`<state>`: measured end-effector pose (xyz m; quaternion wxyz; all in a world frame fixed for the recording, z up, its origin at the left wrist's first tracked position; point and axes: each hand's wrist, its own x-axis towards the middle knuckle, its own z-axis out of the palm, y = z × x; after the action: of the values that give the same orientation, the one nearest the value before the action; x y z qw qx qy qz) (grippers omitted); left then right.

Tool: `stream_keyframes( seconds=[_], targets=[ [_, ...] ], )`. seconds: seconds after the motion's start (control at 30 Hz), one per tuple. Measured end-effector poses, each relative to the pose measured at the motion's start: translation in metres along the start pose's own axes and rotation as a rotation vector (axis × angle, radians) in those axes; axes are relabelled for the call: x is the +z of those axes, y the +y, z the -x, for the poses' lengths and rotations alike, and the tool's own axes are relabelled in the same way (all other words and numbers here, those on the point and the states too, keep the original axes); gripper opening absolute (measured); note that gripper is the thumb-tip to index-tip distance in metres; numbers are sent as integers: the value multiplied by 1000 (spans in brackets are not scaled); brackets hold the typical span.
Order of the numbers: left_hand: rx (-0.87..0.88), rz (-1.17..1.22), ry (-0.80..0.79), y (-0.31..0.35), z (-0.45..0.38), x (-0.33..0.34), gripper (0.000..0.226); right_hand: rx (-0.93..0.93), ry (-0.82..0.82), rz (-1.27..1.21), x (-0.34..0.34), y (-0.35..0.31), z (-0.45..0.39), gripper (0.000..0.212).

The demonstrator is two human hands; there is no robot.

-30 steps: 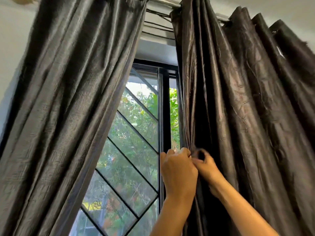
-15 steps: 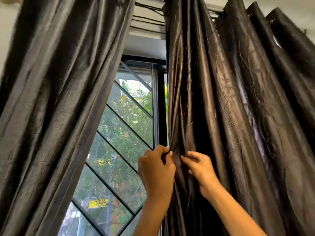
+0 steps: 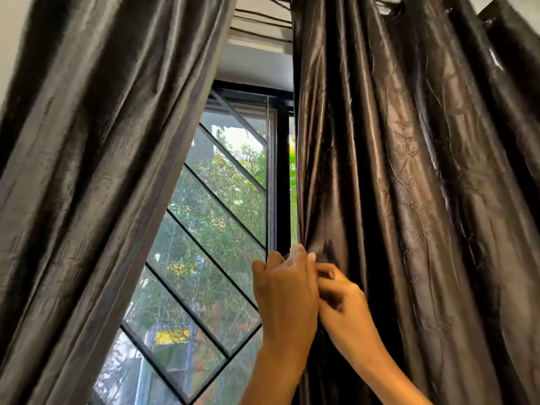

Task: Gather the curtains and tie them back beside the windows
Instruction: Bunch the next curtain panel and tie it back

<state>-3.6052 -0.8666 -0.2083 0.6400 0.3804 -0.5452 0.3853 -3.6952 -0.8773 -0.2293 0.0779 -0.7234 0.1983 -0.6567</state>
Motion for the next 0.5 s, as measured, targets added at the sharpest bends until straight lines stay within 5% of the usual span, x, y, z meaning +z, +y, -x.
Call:
stream_keyframes(
  seconds=[0.07, 0.13, 0.27, 0.4, 0.5],
  targets=[
    [-114, 9, -40, 5, -5, -3, 11, 2, -38, -16, -1, 3, 2, 39],
    [-275, 58, -142, 7, -14, -1, 26, -10, -52, -7, -1, 7, 2, 49],
    [-325, 110, -125, -1, -17, 12, 19, 15, -108, 131, -7, 16, -1, 46],
    [-228, 101, 7, -7, -9, 25, 24, -127, 465, 555, -15, 15, -9, 29],
    [-247, 174, 48, -11, -6, 27, 16, 147, 522, 670, -22, 17, -19, 75]
  ],
)
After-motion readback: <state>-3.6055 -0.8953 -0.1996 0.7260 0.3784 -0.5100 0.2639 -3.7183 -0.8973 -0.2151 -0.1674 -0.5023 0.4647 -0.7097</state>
